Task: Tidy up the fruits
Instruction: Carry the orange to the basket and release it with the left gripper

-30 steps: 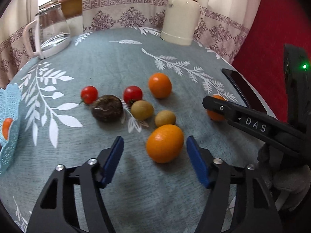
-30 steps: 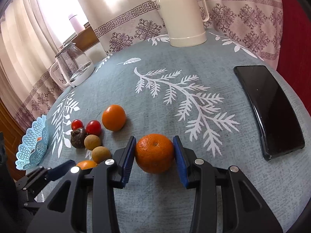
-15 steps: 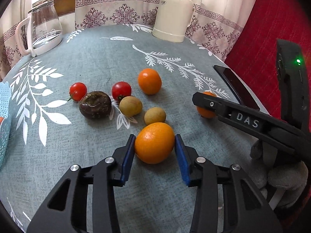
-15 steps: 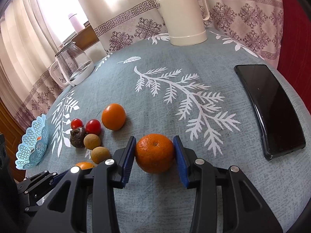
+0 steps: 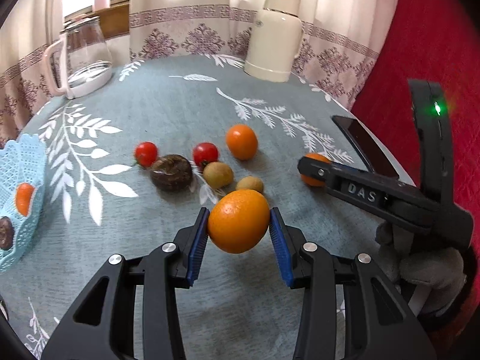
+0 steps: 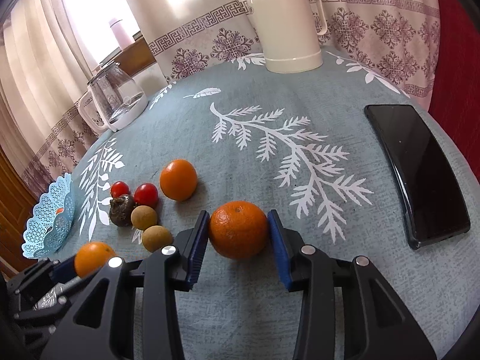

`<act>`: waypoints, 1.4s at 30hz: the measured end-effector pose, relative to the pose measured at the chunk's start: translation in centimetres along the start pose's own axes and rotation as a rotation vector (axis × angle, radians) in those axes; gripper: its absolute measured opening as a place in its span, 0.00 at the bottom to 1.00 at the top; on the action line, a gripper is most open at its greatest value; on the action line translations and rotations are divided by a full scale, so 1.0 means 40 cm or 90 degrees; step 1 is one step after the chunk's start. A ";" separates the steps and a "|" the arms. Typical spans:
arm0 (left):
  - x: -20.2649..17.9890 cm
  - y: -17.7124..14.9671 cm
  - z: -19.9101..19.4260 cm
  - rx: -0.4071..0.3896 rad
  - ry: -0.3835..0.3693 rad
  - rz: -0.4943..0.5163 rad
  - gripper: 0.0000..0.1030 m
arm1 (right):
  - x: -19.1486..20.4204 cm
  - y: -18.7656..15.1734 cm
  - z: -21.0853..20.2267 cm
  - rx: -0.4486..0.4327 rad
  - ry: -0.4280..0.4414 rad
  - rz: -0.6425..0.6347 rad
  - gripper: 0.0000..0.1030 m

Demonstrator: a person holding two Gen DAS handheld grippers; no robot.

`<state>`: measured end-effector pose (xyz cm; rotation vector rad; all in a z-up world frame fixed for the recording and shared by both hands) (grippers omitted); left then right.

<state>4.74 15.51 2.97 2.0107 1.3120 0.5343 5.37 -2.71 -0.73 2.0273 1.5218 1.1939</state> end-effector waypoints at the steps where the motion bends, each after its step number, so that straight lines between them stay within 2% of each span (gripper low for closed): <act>1: 0.007 0.001 -0.002 -0.003 0.006 -0.004 0.41 | 0.001 0.001 -0.002 -0.004 0.000 -0.001 0.39; 22: 0.208 0.015 -0.084 -0.057 0.139 -0.102 0.41 | -0.002 0.006 -0.035 -0.043 -0.037 -0.003 0.39; 42: 0.457 0.003 -0.191 -0.100 0.247 -0.208 0.41 | 0.004 0.010 -0.043 -0.050 -0.071 -0.016 0.39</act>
Point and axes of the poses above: each gripper's, at about its wrist camera, not at the fingertips, and z roughly the way its jaws point, x to its left, y to its top, the point moved 3 cm from there along z, roughly the way its jaws point, and after that the axes turned 8 degrees about y, right-handed, at the moved point
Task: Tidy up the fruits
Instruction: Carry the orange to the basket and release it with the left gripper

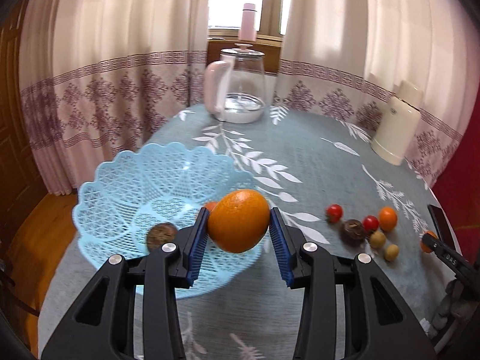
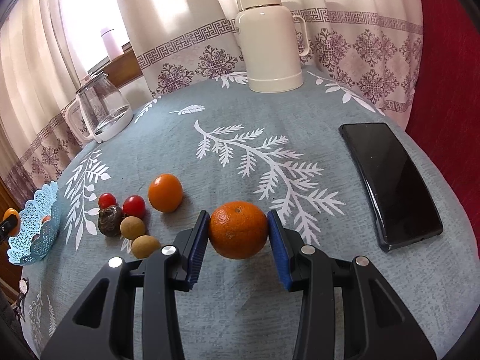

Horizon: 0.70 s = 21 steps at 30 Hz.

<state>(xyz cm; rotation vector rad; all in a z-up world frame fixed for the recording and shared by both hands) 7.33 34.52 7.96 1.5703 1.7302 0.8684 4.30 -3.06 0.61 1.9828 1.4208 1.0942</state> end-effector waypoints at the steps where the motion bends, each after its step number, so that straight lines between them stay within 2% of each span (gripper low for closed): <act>1: 0.012 0.003 0.002 -0.001 0.006 -0.004 0.41 | 0.004 0.001 -0.003 -0.003 -0.002 -0.004 0.39; 8: 0.098 0.028 0.005 -0.017 0.051 -0.031 0.41 | 0.033 0.024 -0.032 -0.030 0.005 -0.011 0.39; 18: 0.196 0.029 0.052 0.005 0.092 -0.065 0.42 | 0.132 0.039 -0.063 -0.046 0.046 -0.042 0.39; 19: 0.204 0.028 0.057 0.007 0.097 -0.070 0.44 | 0.141 0.039 -0.064 -0.045 0.050 -0.045 0.39; 21: 0.224 0.031 0.059 0.006 0.112 -0.084 0.68 | 0.159 0.038 -0.062 -0.044 0.057 -0.050 0.39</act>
Point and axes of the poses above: each gripper's, at about its wrist camera, not at the fingertips, and z roughly the way its jaws point, x to its left, y to its top, the point moved 3 cm from there along z, roughly the way its jaws point, and after that the axes turned 8 degrees about y, right-handed, at the moved point
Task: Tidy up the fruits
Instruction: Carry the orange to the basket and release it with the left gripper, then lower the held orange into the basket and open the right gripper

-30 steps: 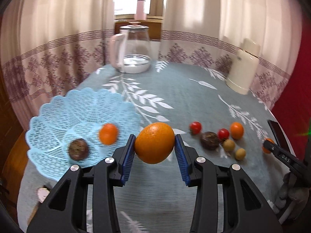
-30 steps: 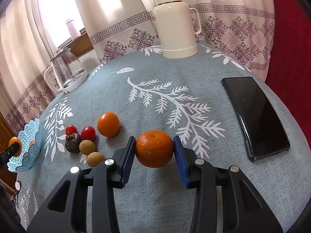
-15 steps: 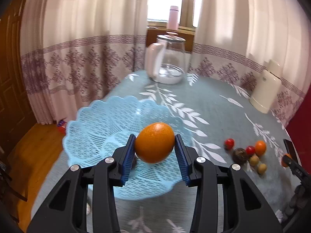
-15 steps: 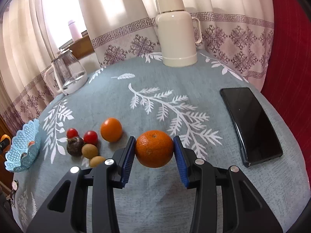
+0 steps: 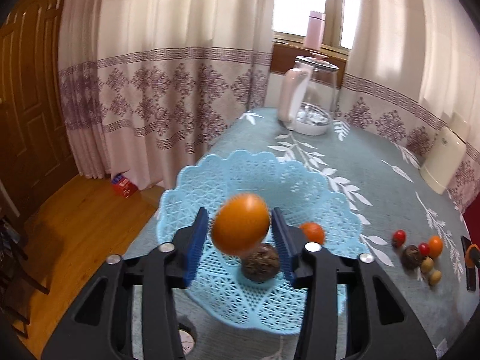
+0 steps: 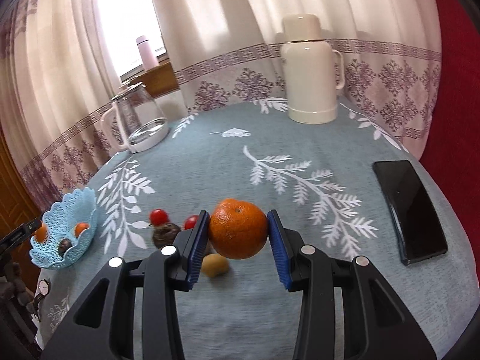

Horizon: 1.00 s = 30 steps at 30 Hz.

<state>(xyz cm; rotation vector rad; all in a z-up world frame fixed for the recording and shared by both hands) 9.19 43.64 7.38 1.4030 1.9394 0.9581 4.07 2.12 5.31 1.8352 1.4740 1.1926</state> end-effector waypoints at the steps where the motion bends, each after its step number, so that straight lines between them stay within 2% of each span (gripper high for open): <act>1: 0.008 0.004 -0.003 -0.006 0.004 -0.007 0.71 | 0.011 -0.001 0.001 0.001 0.005 -0.003 0.39; 11: 0.054 0.040 -0.058 -0.051 0.010 -0.037 0.83 | 0.141 0.003 0.004 0.005 0.066 -0.044 0.39; 21: 0.103 0.071 -0.107 -0.084 0.004 -0.075 0.92 | 0.373 -0.009 0.040 0.031 0.174 -0.112 0.39; 30: 0.128 0.083 -0.125 -0.093 0.003 -0.087 0.95 | 0.540 -0.052 0.112 0.077 0.229 -0.156 0.39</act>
Point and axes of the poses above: each gripper's, at about its wrist camera, not at the fingertips, and z roughly the way its jaws point, x to its left, y to its top, the point moved 3 cm from there along z, roughly the way its jaws point, and after that the axes turned 8 degrees about y, right-handed, at the moved point
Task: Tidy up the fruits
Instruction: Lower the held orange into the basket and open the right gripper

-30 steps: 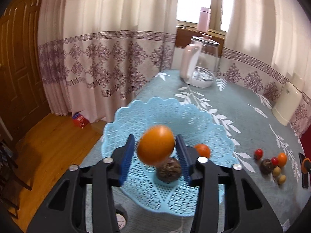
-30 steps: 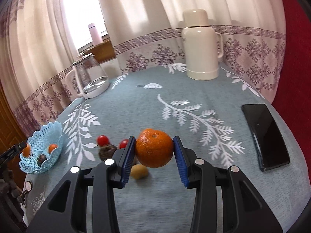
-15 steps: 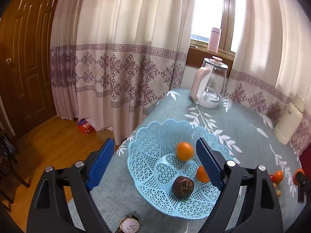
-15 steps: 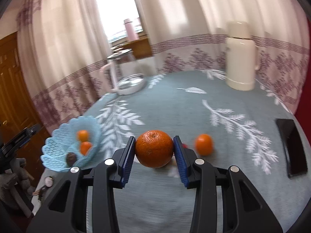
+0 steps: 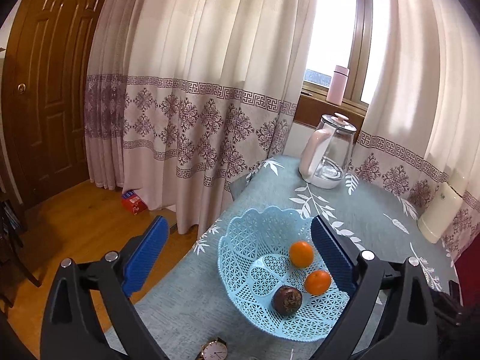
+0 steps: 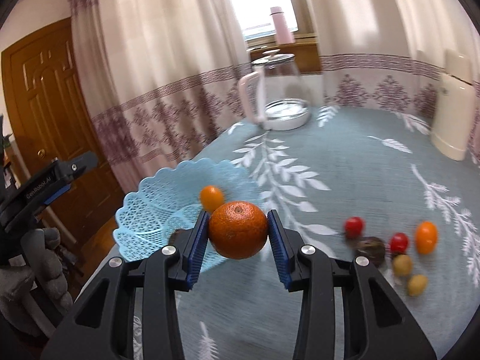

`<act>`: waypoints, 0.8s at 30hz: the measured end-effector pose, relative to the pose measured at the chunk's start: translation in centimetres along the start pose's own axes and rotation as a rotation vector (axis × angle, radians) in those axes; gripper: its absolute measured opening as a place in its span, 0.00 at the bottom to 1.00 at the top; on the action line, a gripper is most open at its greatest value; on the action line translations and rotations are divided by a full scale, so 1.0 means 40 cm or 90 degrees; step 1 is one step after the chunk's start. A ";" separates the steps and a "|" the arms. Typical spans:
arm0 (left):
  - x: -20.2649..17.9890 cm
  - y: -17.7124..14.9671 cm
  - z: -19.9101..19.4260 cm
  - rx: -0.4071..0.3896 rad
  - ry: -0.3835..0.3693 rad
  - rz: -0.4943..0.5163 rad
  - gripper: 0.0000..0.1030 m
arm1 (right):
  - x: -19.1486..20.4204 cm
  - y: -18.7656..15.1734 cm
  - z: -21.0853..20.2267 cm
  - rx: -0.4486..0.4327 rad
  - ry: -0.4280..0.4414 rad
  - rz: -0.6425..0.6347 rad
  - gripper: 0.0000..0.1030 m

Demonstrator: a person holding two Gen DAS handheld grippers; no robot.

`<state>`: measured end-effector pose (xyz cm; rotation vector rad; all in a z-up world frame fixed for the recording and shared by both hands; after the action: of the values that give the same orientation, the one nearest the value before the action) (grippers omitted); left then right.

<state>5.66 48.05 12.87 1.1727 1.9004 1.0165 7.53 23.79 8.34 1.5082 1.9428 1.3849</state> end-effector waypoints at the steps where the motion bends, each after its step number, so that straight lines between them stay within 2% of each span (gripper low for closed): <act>1: 0.000 0.001 -0.001 0.000 -0.003 -0.001 0.95 | 0.011 0.000 0.018 0.007 0.002 -0.003 0.39; 9: 0.010 0.003 0.002 0.006 -0.016 -0.019 0.95 | 0.061 -0.018 0.112 0.050 0.019 -0.017 0.40; 14: 0.010 0.000 0.008 0.013 -0.016 -0.026 0.95 | 0.073 -0.021 0.108 0.043 0.030 -0.023 0.46; 24: -0.011 -0.009 0.004 0.015 -0.024 -0.014 0.95 | 0.006 -0.036 0.066 0.029 0.005 0.034 0.46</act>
<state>5.80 47.60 12.57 1.1734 1.8976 0.9555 8.55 25.34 5.96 1.5880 1.9652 1.3791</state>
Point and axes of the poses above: each gripper's, at about its wrist camera, not at the fingertips, and z roughly the way its jaws point, x to its left, y to its top, the point moved 3 cm from there along z, roughly the way its jaws point, and after that the axes turned 8 degrees about y, right-handed, at the moved point
